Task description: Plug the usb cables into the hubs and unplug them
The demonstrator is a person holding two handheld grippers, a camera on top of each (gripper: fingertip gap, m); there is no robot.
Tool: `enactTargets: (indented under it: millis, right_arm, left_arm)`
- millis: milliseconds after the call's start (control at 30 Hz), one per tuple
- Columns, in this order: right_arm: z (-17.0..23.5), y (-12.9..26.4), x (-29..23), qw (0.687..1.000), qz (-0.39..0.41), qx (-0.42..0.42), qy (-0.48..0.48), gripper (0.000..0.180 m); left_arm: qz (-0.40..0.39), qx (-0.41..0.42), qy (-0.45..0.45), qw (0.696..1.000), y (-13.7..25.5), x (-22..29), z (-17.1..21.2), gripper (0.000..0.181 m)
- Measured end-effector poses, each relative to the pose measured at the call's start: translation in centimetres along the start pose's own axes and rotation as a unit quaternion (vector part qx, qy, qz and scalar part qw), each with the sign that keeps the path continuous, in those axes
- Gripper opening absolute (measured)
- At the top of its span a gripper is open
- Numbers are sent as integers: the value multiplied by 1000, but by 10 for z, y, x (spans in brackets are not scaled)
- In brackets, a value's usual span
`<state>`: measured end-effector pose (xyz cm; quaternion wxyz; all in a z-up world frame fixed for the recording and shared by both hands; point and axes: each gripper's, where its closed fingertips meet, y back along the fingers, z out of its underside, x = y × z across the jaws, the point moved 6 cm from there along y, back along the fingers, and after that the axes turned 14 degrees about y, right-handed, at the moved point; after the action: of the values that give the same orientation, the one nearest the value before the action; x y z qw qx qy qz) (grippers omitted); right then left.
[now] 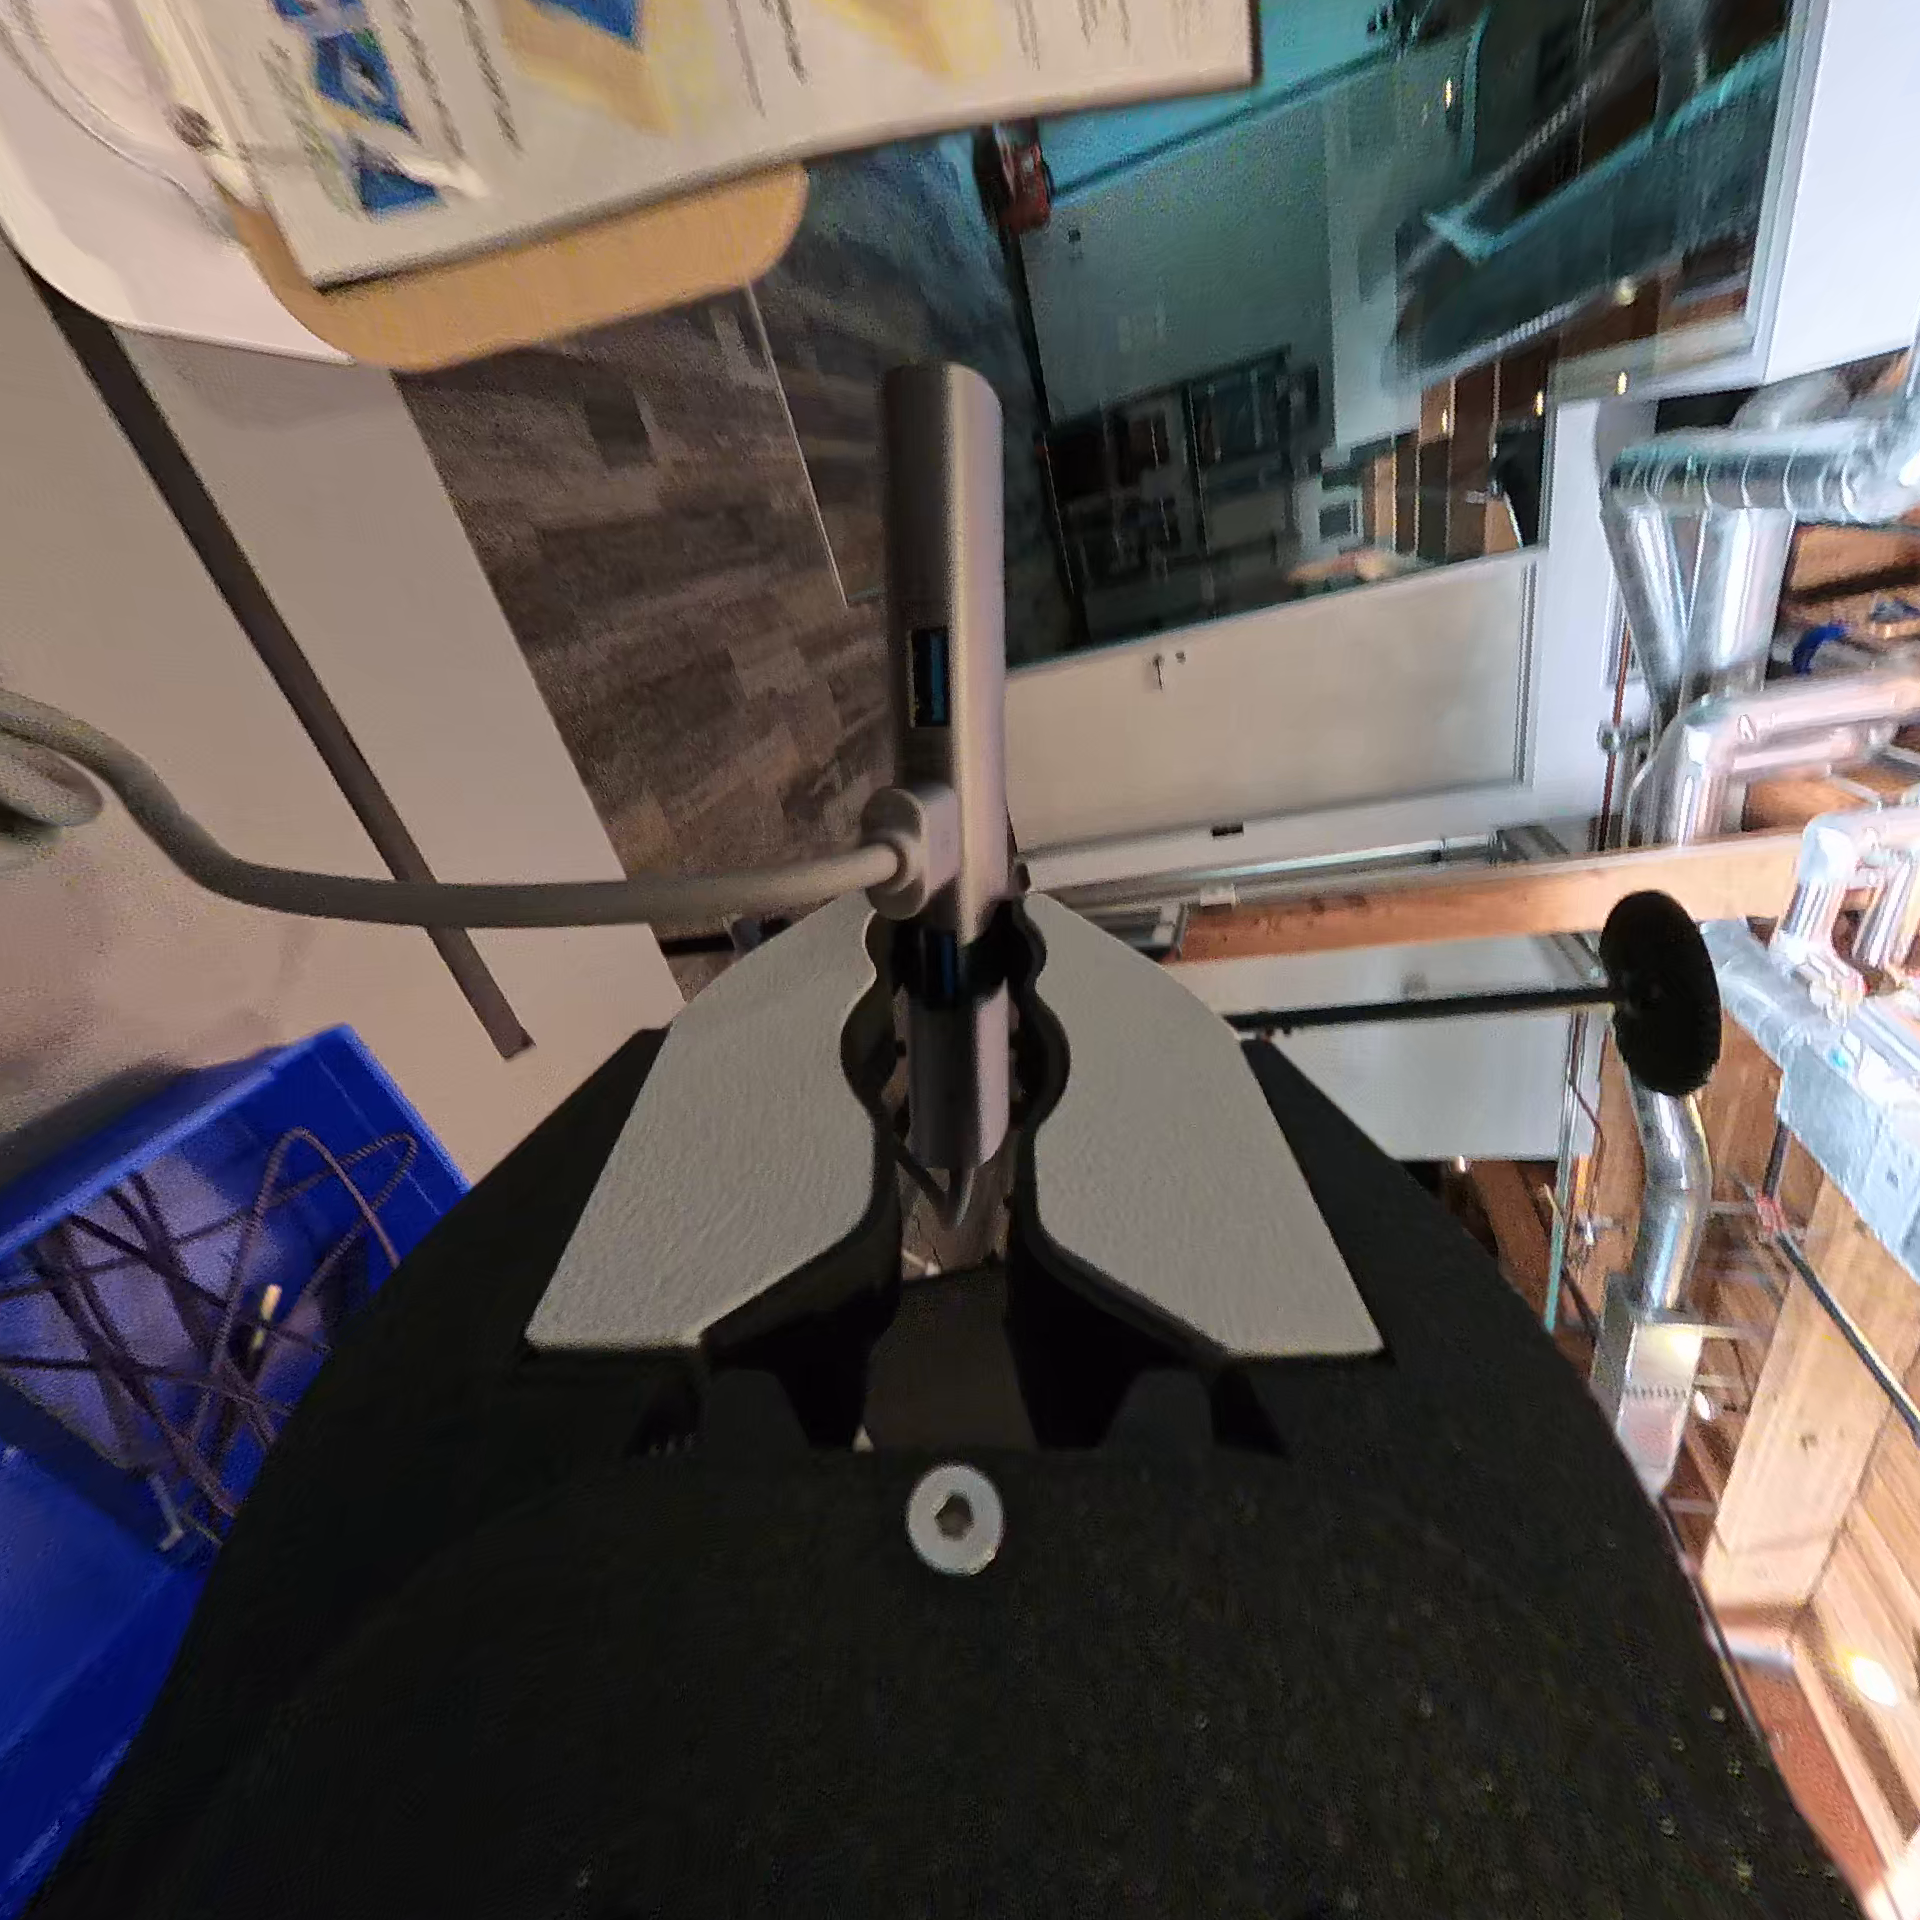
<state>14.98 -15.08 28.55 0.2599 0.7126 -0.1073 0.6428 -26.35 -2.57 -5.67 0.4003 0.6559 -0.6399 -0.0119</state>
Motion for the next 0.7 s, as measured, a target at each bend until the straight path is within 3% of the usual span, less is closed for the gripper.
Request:
enactTargets:
  millis: [400, 567, 700]
  right_arm:
    - [134, -39, 0, 987, -34, -152, -38, 18]
    - [161, -39, 19, 982, -9, -171, -84, 18]
    - [166, -51, -7, 983, -32, -156, -97, 18]
  left_arm:
    - [-38, 17, 14, 999, 12, 0, 3, 37]
    - [-48, 23, 17, 998, 12, 1, -2, 36]
    - [-42, 28, 16, 999, 4, 4, -6, 36]
